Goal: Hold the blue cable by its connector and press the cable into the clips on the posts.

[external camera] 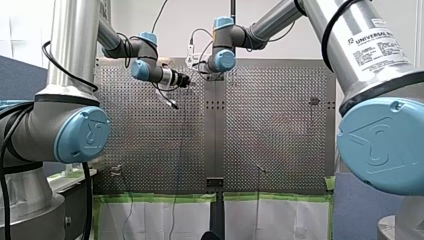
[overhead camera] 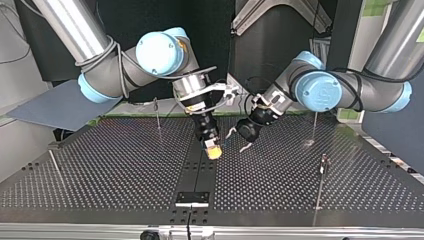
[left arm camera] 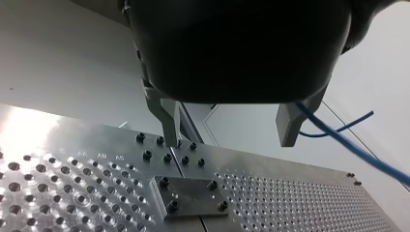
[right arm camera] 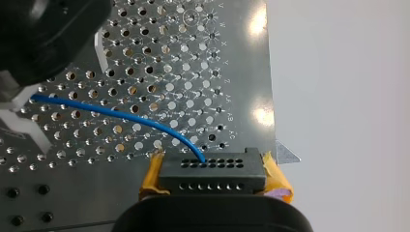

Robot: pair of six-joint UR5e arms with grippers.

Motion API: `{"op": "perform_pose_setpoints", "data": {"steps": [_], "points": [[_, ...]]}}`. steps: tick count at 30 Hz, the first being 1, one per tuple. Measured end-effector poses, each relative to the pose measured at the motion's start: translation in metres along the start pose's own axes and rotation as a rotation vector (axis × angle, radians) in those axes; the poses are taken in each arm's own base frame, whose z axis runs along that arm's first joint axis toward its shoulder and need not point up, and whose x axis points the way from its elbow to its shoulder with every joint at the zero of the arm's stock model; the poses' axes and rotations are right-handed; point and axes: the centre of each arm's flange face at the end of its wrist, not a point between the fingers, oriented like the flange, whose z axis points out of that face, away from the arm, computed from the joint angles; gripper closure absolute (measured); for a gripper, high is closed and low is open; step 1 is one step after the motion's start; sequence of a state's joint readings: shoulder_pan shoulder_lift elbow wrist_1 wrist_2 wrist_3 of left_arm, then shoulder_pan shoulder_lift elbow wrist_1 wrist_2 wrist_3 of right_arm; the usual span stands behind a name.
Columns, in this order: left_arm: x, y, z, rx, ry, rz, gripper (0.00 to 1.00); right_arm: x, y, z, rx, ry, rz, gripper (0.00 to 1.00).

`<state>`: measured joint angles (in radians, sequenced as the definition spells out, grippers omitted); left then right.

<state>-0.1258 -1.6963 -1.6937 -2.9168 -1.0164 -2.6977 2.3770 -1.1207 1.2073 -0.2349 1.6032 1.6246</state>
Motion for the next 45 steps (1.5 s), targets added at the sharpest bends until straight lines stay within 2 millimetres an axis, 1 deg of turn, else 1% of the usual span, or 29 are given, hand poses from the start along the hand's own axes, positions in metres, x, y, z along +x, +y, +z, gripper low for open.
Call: {"op": "perform_pose_setpoints", "data": {"steps": [11,12,13,14,15,16,17,20,21,22,23,24,25,26,27,28,29,45], "points": [[0.0005,0.0004,-0.0004,-0.002,0.001,0.013,0.02,0.0000,-0.0016,-0.0003,0.003,0.000,0.000,1.00],[0.0005,0.0005,-0.0006,-0.003,0.002,0.015,0.08,-0.0001,-0.0018,-0.0004,0.004,0.000,0.000,1.00],[0.0005,0.0005,-0.0008,-0.004,0.002,0.018,0.08,0.0000,-0.0020,-0.0004,0.004,0.000,0.000,1.00],[0.0005,0.0006,-0.0009,-0.006,0.002,0.020,0.14,-0.0001,-0.0020,-0.0004,0.004,0.000,0.001,1.00],[0.0006,0.0007,-0.0011,-0.007,0.003,0.022,0.24,-0.0001,-0.0021,-0.0005,0.004,0.000,0.001,1.00],[0.0008,0.0009,-0.0013,-0.009,0.004,0.026,0.24,-0.0001,-0.0021,-0.0005,0.004,0.000,0.001,1.00],[0.0010,0.0010,-0.0015,-0.011,0.005,0.028,0.27,0.0000,-0.0021,-0.0005,0.004,0.000,0.001,1.00],[0.0010,0.0016,-0.0022,-0.017,0.006,0.035,0.27,-0.0003,-0.0022,-0.0006,0.005,-0.001,0.000,1.00],[0.0010,0.0016,-0.0024,-0.017,0.007,0.036,0.32,-0.0002,-0.0025,-0.0006,0.005,-0.001,0.000,1.00],[0.0010,0.0017,-0.0025,-0.018,0.007,0.037,0.32,-0.0002,-0.0028,-0.0007,0.005,-0.001,0.001,1.00],[0.0011,0.0017,-0.0025,-0.019,0.007,0.038,0.67,-0.0002,-0.0030,-0.0007,0.006,-0.001,0.000,1.00],[0.0014,0.0017,-0.0026,-0.019,0.008,0.039,0.75,-0.0002,-0.0030,-0.0007,0.006,-0.001,0.000,1.00],[0.0019,0.0017,-0.0028,-0.021,0.010,0.041,0.75,-0.0002,-0.0031,-0.0007,0.006,-0.001,0.000,1.00],[0.0023,0.0017,-0.0029,-0.022,0.012,0.044,0.82,-0.0002,-0.0031,-0.0007,0.006,-0.001,0.000,1.00],[0.0027,0.0017,-0.0031,-0.024,0.013,0.048,0.93,-0.0002,-0.0032,-0.0007,0.006,-0.001,0.000,1.00],[0.0032,0.0018,-0.0032,-0.026,0.015,0.054,0.93,-0.0001,-0.0032,-0.0007,0.006,0.000,0.000,1.00],[0.0035,0.0019,-0.0033,-0.027,0.016,0.060,0.99,0.0001,-0.0032,-0.0007,0.006,0.000,0.000,1.00],[0.0032,0.0022,-0.0035,-0.028,0.017,0.171,0.99,-0.0001,-0.0065,-0.0014,0.012,0.000,0.000,1.00]]}}
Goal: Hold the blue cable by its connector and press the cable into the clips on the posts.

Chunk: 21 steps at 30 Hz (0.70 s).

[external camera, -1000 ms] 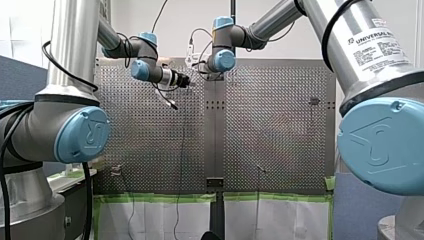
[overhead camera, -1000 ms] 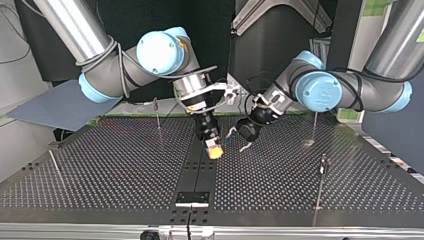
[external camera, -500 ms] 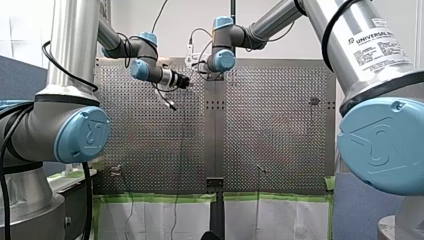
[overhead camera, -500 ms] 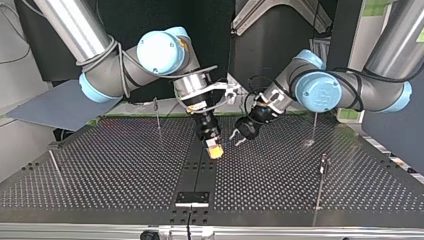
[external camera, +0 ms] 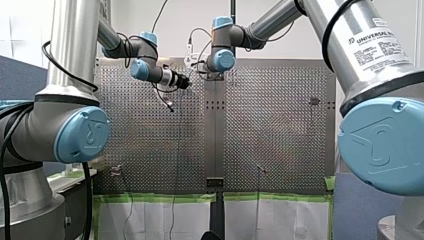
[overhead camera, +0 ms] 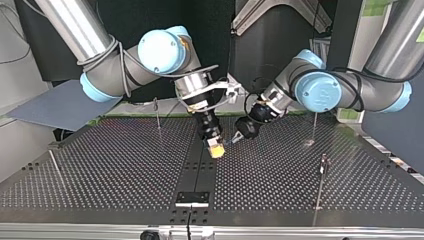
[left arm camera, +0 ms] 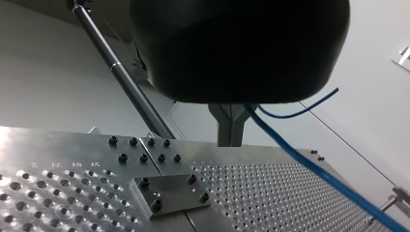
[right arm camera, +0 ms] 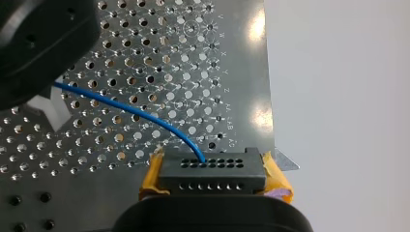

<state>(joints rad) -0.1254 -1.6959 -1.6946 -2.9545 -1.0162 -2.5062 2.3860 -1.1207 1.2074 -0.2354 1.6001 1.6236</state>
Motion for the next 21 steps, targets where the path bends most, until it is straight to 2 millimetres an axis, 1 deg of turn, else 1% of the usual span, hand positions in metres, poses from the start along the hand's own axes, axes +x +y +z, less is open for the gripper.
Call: {"op": "perform_pose_setpoints", "data": {"steps": [6,13,17,21], "points": [[-0.005,0.004,-0.002,-0.030,-0.029,0.041,0.99,0.000,0.000,0.000,0.000,-0.001,0.000,1.00],[-0.007,0.007,-0.009,-0.103,-0.052,0.082,0.99,-0.001,0.000,0.000,0.000,-0.002,-0.001,1.00],[-0.012,0.001,-0.014,-0.125,-0.082,0.123,0.99,-0.001,-0.001,0.000,0.002,-0.003,-0.002,1.00],[-0.020,-0.011,-0.021,-0.132,-0.122,0.171,0.99,-0.002,-0.002,0.000,0.003,-0.003,-0.003,1.00]]}}
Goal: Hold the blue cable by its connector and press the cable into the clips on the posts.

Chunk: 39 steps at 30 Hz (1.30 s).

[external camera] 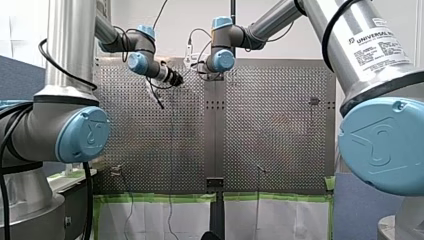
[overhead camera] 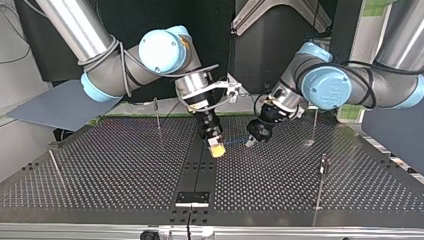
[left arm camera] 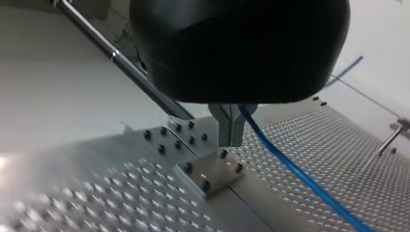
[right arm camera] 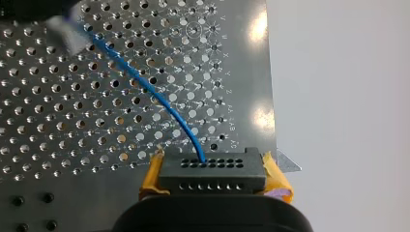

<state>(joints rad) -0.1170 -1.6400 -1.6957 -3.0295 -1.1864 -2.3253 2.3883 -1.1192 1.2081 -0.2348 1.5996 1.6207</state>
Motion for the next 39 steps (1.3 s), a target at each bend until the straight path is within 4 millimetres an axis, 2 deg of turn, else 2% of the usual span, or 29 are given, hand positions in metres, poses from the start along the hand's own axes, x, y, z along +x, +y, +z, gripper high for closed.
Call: {"op": "perform_pose_setpoints", "data": {"steps": [10,16,27,39], "points": [[-0.019,-0.016,-0.024,-0.035,-0.098,0.103,0.99,-0.002,-0.004,0.000,0.009,-0.003,0.000,1.00],[-0.021,-0.014,-0.041,-0.068,-0.155,0.136,0.99,-0.002,-0.004,0.001,0.014,0.001,0.005,1.00],[-0.015,0.005,-0.061,-0.169,-0.194,0.161,0.99,-0.002,-0.003,0.002,0.037,0.008,0.028,1.00],[-0.036,0.000,-0.084,-0.230,-0.293,0.170,0.99,-0.005,-0.008,0.002,0.074,0.003,0.034,1.00]]}}
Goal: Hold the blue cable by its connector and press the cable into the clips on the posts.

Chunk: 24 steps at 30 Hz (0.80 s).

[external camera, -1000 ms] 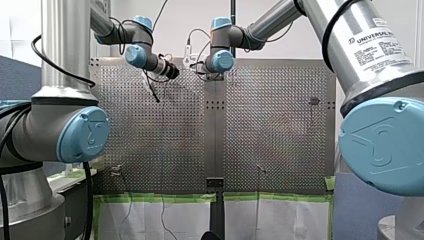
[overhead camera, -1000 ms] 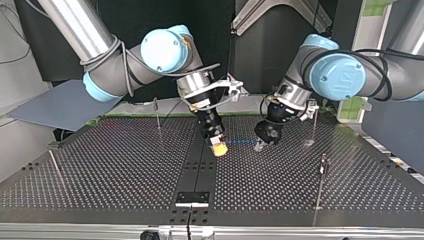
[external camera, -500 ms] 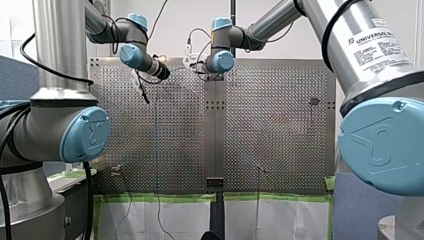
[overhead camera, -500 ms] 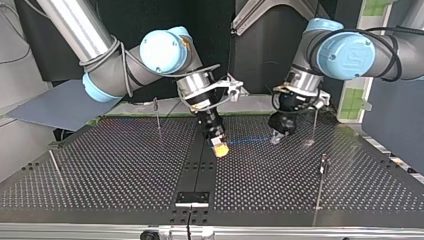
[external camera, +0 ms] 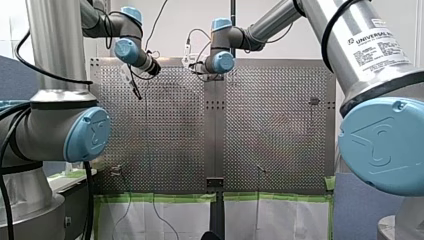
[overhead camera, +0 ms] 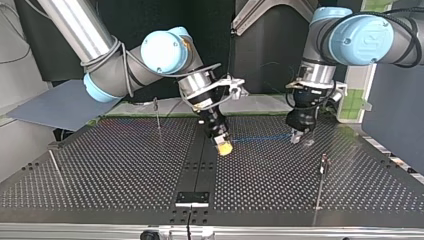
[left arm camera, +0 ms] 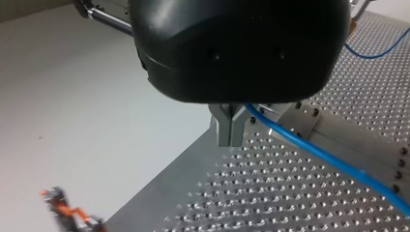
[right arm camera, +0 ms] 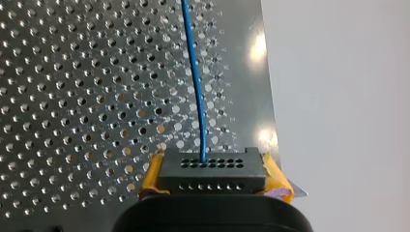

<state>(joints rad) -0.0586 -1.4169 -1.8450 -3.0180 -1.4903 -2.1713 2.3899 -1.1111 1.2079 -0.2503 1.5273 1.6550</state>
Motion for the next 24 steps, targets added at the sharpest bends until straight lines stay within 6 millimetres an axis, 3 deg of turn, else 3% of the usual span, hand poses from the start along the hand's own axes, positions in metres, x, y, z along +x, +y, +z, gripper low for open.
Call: {"op": "perform_pose_setpoints", "data": {"steps": [24], "points": [[-0.029,0.026,-0.008,-0.120,-0.061,0.033,0.99,-0.001,-0.012,0.000,0.085,-0.001,0.005,1.00]]}}
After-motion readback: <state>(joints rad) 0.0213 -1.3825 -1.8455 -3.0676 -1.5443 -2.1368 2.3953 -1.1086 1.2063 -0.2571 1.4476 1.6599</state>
